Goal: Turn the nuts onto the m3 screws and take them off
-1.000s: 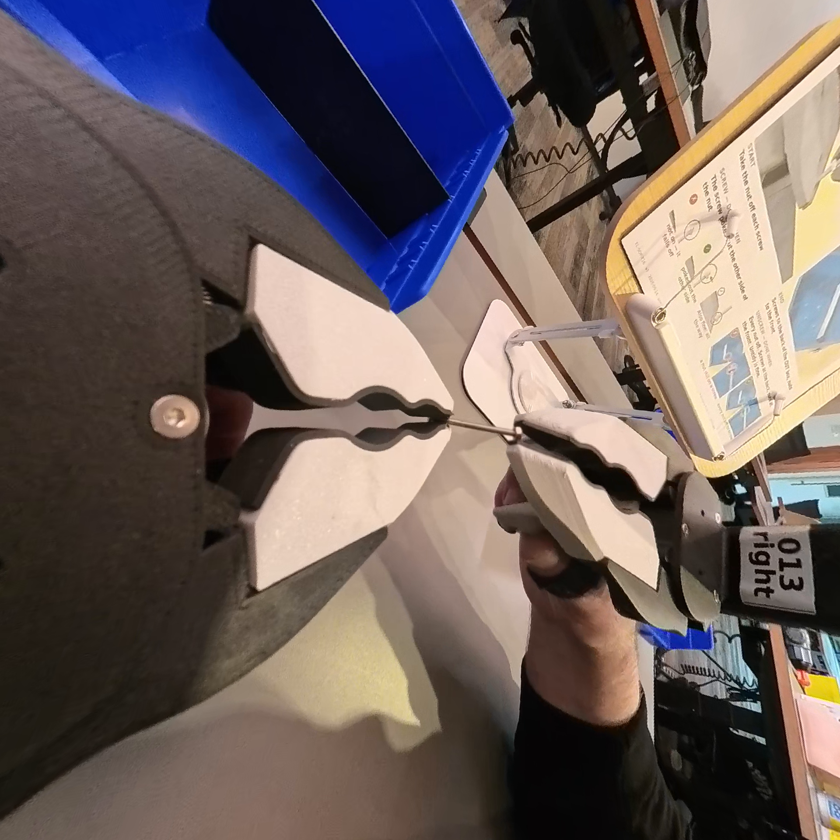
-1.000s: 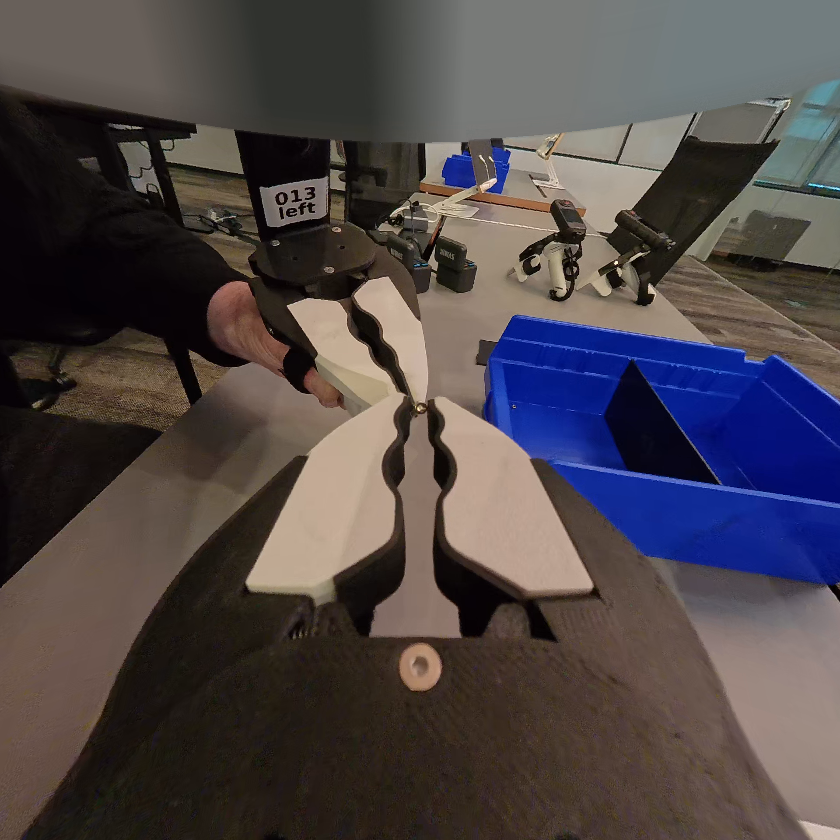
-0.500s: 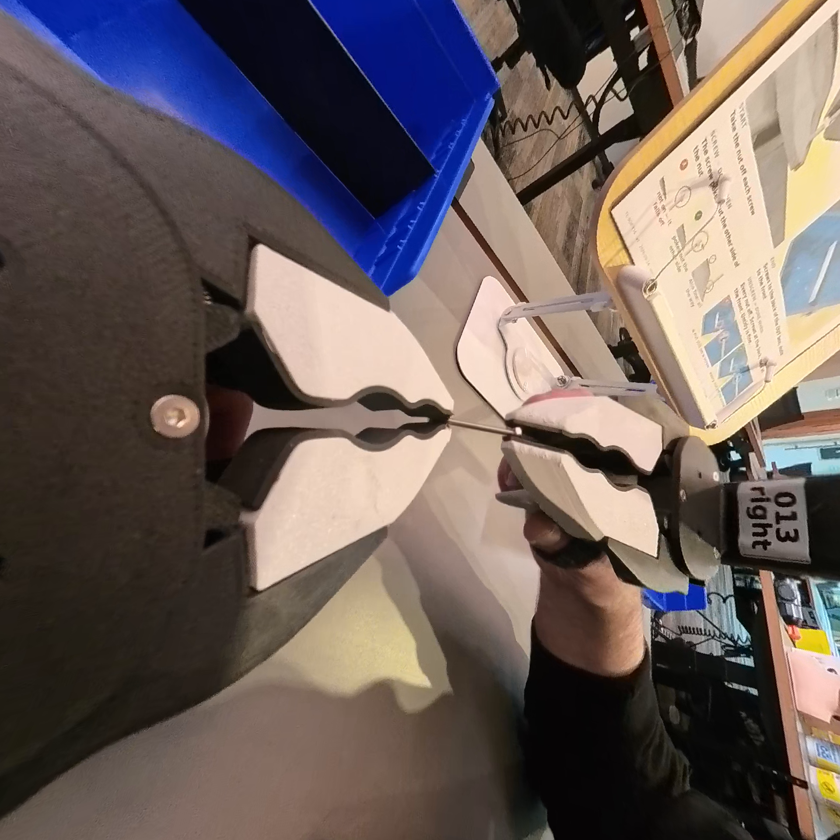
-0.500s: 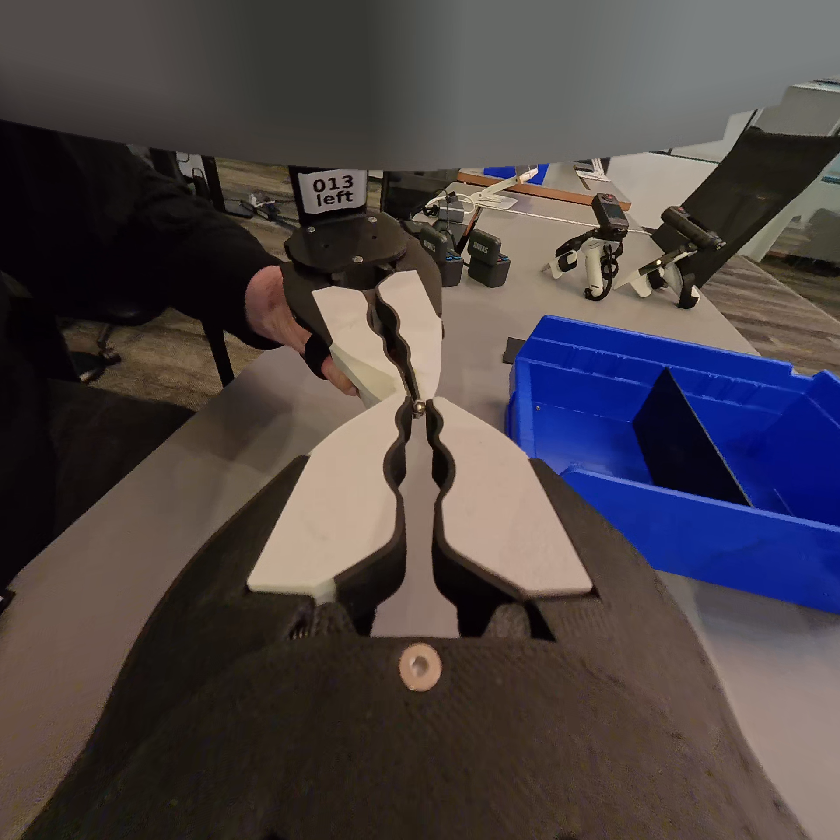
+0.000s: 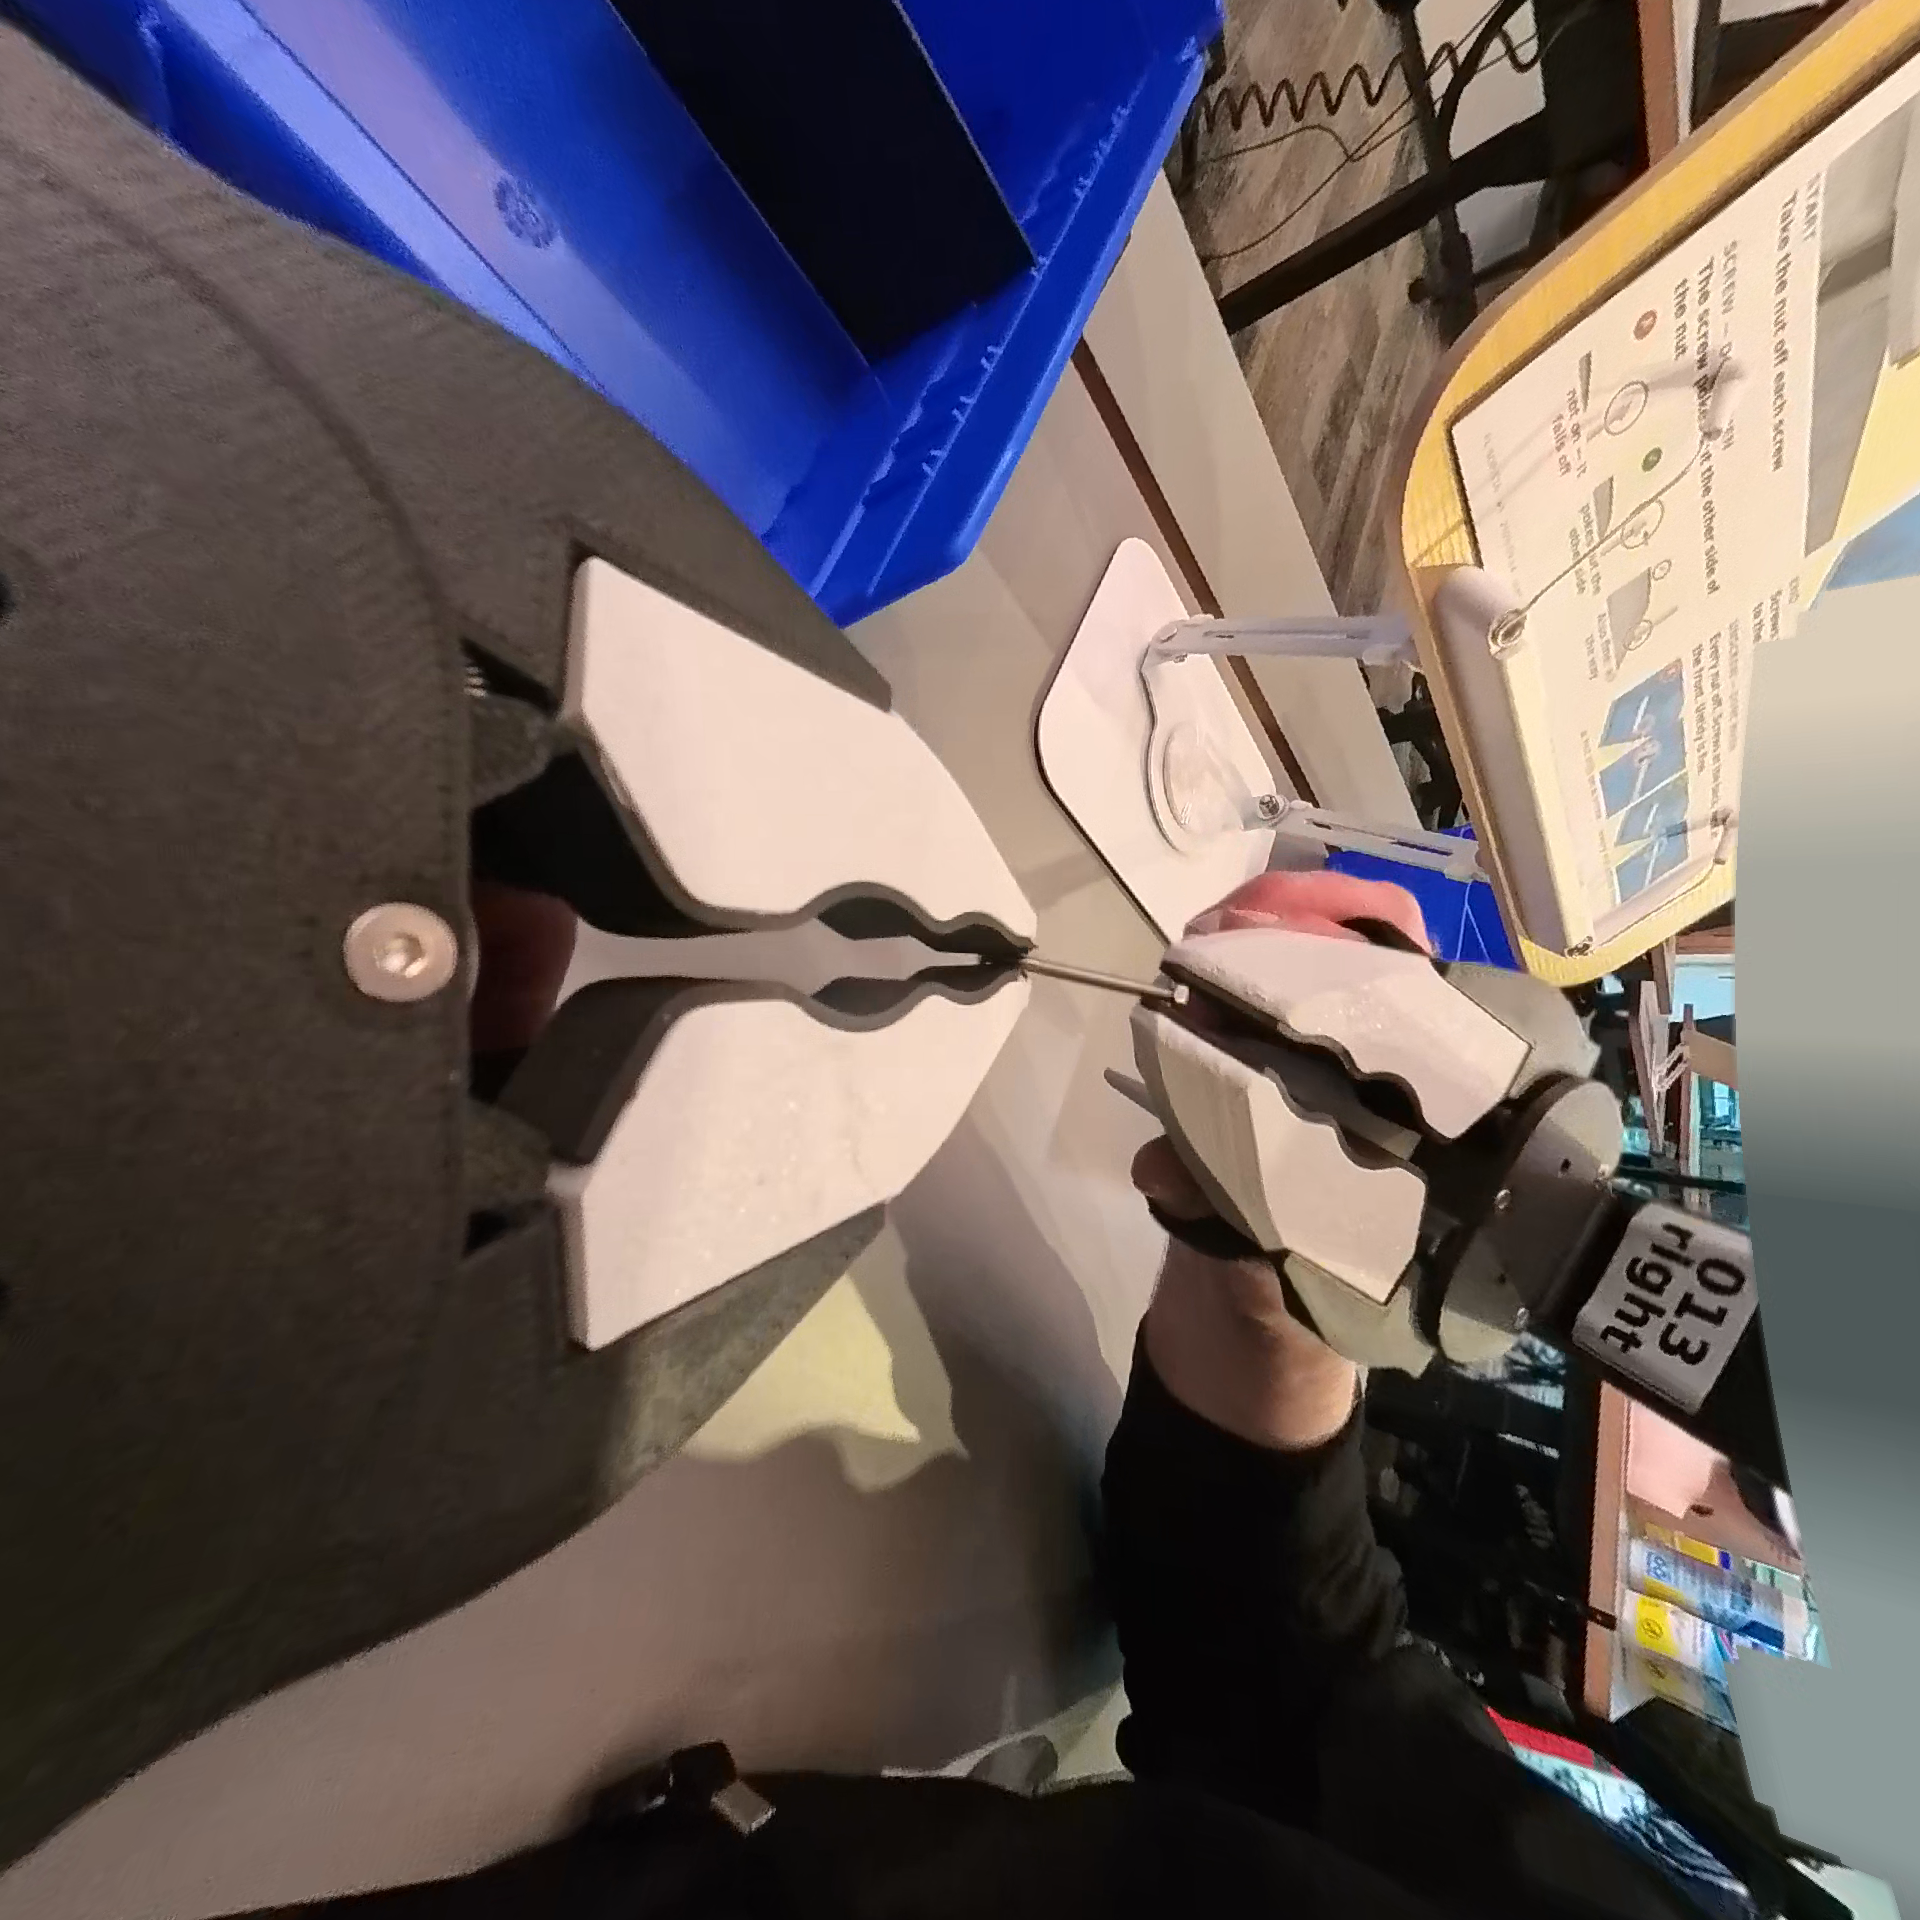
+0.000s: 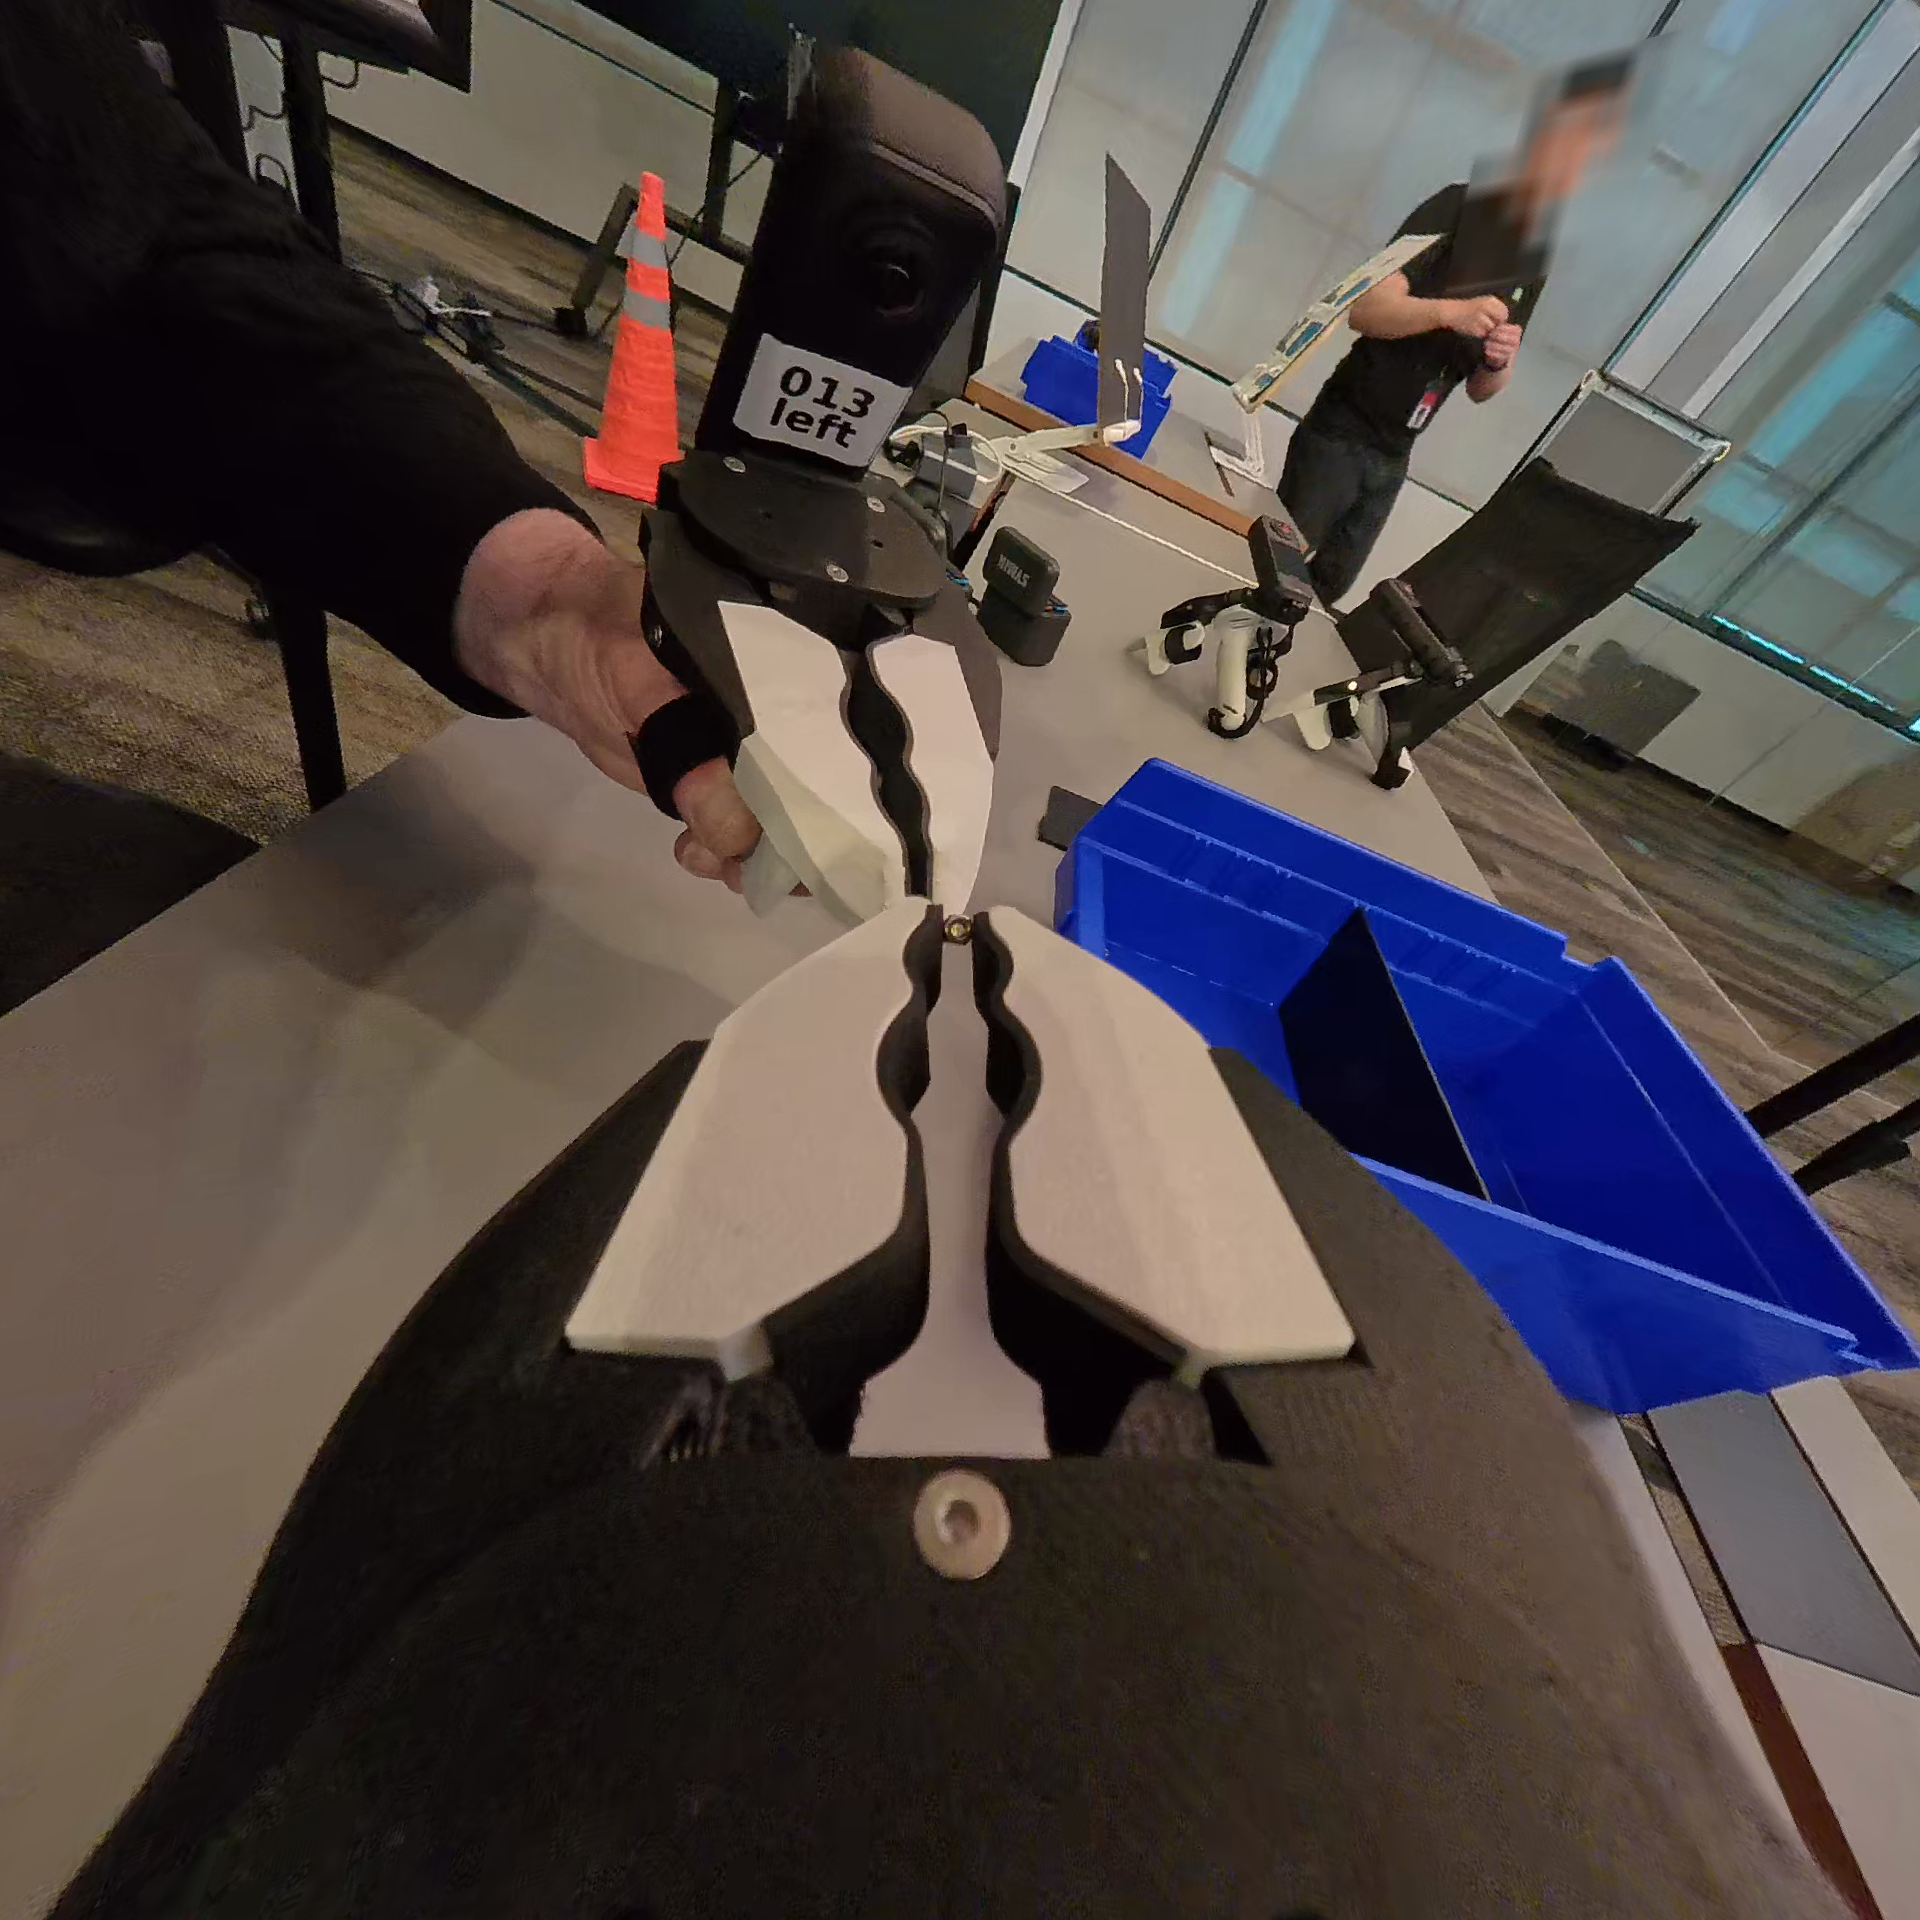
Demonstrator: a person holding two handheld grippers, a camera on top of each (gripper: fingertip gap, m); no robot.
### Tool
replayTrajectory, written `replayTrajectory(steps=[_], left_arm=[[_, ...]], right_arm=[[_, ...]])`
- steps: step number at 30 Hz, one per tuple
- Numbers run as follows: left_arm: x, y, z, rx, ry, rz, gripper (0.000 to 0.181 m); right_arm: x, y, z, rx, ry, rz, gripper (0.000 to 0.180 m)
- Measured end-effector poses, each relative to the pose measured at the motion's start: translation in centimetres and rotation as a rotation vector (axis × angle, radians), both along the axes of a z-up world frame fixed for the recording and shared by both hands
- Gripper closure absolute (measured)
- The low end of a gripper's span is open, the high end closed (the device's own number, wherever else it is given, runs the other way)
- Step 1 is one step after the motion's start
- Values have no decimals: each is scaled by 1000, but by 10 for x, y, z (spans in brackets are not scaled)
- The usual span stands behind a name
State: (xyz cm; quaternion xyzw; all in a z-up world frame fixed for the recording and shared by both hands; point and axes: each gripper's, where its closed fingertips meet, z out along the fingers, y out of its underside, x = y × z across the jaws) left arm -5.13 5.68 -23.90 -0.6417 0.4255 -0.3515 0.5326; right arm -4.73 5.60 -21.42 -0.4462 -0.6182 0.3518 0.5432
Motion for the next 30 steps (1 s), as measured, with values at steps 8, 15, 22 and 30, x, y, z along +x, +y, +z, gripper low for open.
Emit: replayTrajectory(steps=[8, 15, 22, 30], left_arm=[[-2, 4, 0, 34, 17, 37, 180], [-4, 7, 0, 52, 37, 71, 180], [-4, 8, 1, 58, 36, 75, 180], [-2, 5, 0, 63, 44, 44, 180]], right_arm=[[-1, 4, -1, -44, 3, -26, 174], [-2, 8, -1, -86, 22, -74, 174], [-1, 8, 0, -102, 28, -84, 169], [0, 3, -1, -131, 15, -18, 169]])
